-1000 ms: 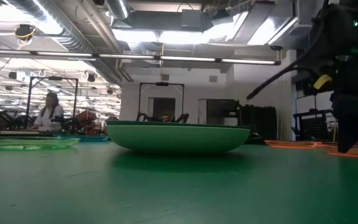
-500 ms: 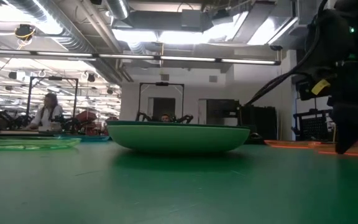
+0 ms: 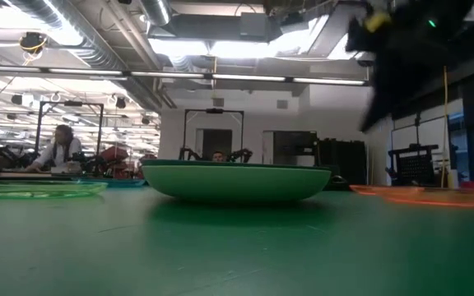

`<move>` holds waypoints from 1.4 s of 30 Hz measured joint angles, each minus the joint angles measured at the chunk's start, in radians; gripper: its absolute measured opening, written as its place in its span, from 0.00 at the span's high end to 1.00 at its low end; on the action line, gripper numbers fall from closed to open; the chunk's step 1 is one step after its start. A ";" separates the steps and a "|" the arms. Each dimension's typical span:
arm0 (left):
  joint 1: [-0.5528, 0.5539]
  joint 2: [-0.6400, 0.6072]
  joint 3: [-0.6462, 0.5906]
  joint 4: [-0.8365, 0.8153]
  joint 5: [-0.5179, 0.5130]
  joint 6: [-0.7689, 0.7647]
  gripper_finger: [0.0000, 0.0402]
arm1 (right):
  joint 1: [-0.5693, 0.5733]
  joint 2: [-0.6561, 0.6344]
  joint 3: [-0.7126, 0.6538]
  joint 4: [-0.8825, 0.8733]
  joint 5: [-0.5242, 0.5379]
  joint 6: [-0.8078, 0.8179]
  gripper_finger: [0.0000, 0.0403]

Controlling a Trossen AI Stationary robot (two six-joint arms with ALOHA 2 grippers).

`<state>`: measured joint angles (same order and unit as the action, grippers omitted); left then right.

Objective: Stack plastic plates
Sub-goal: Stack the bottom orange plate on top of the gray plate

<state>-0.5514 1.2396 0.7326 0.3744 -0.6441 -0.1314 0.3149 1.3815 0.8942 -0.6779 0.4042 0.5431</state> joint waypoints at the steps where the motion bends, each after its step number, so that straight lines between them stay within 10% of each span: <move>1: 0.000 0.000 0.000 0.000 0.000 -0.001 0.69 | 0.000 0.000 0.002 0.065 -0.002 -0.041 0.99; 8: -0.018 0.000 0.000 -0.002 0.000 -0.019 0.69 | -0.001 0.012 0.002 0.283 -0.003 -0.208 0.99; 15: -0.043 0.000 0.000 -0.004 0.000 -0.022 0.69 | -0.001 0.008 0.001 -0.023 -0.057 -0.034 0.94; 28: -0.047 0.008 0.000 -0.006 -0.012 -0.046 0.69 | -0.001 0.010 -0.217 -0.060 -0.065 0.163 0.61; 42: -0.037 0.013 0.000 -0.005 -0.028 -0.051 0.69 | -0.008 0.009 -0.345 0.027 0.049 0.163 0.80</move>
<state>-0.5888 1.2531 0.7322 0.3696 -0.6716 -0.1825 0.3065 1.3910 0.5492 -0.6504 0.4529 0.7063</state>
